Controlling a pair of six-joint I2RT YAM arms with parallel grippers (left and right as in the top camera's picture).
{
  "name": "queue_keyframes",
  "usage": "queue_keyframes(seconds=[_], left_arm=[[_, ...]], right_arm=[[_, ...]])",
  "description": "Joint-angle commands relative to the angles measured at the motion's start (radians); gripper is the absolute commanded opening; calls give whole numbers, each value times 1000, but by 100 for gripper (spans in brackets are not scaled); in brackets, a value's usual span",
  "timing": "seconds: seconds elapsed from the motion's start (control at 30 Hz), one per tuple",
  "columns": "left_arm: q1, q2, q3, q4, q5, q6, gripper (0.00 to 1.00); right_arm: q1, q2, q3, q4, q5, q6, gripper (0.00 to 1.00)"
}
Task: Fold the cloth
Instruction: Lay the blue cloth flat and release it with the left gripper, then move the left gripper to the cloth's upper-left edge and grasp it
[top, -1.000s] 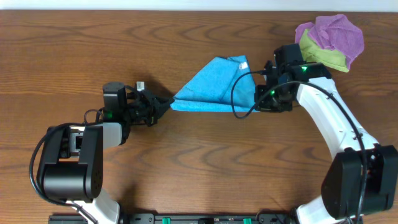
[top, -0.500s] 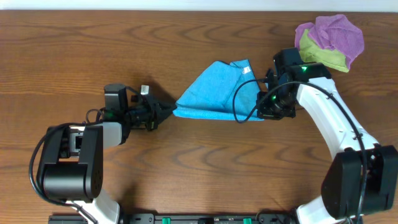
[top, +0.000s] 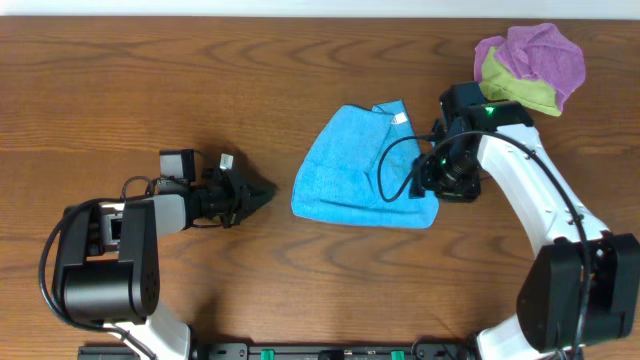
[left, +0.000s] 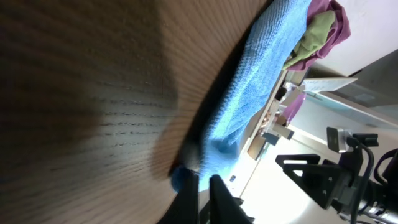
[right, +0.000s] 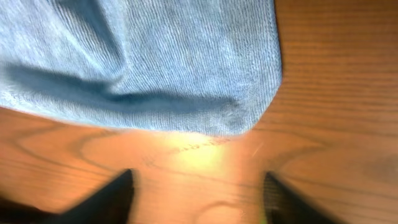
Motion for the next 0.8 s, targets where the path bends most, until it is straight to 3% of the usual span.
queue_keyframes(seconds=[0.0, 0.13, 0.43, 0.5, 0.77], left_arm=[[17, 12, 1, -8, -29, 47, 12], [32, 12, 1, -7, -33, 49, 19], [33, 12, 56, -11, -16, 33, 27], [15, 12, 106, -14, -49, -8, 28], [-81, 13, 343, -40, -293, -112, 49]], right_arm=[[-1, -11, -3, -19, 48, 22, 96], [-1, -15, -3, -5, 67, 23, 99], [28, -26, -2, 213, 25, -99, 97], [39, -26, -1, 242, 15, -99, 96], [69, -29, -1, 254, -77, -126, 96]])
